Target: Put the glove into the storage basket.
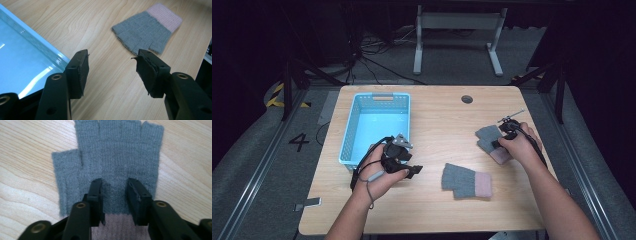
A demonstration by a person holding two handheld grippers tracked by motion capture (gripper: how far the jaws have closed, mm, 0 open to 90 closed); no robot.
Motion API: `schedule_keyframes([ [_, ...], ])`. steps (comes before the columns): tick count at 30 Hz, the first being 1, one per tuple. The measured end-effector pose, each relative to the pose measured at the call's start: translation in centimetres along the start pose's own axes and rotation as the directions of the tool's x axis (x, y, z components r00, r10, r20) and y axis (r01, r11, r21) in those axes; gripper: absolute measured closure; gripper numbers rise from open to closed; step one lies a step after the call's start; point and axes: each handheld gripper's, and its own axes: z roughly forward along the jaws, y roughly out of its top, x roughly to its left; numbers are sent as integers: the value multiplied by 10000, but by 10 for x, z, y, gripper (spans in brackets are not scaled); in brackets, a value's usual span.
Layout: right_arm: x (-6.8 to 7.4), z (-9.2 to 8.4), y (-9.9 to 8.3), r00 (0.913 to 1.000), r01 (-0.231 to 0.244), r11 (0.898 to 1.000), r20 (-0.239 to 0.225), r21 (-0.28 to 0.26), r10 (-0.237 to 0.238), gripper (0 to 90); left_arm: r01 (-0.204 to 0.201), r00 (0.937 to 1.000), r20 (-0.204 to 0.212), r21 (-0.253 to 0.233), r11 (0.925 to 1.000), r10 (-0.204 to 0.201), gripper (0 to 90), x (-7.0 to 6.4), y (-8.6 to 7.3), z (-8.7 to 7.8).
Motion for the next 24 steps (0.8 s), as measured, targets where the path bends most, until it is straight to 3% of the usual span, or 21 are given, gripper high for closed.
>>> schedule_keyframes([
  [12,0,-1,1,9999,124,9999,-60,-38,-124,851,30,10000,-3,-20,10000,-30,445,1,0,0],
  [24,0,-21,1,9993,222,9991,-297,-352,-232,860,16,10000,27,24,10000,-16,445,1,1,2],
])
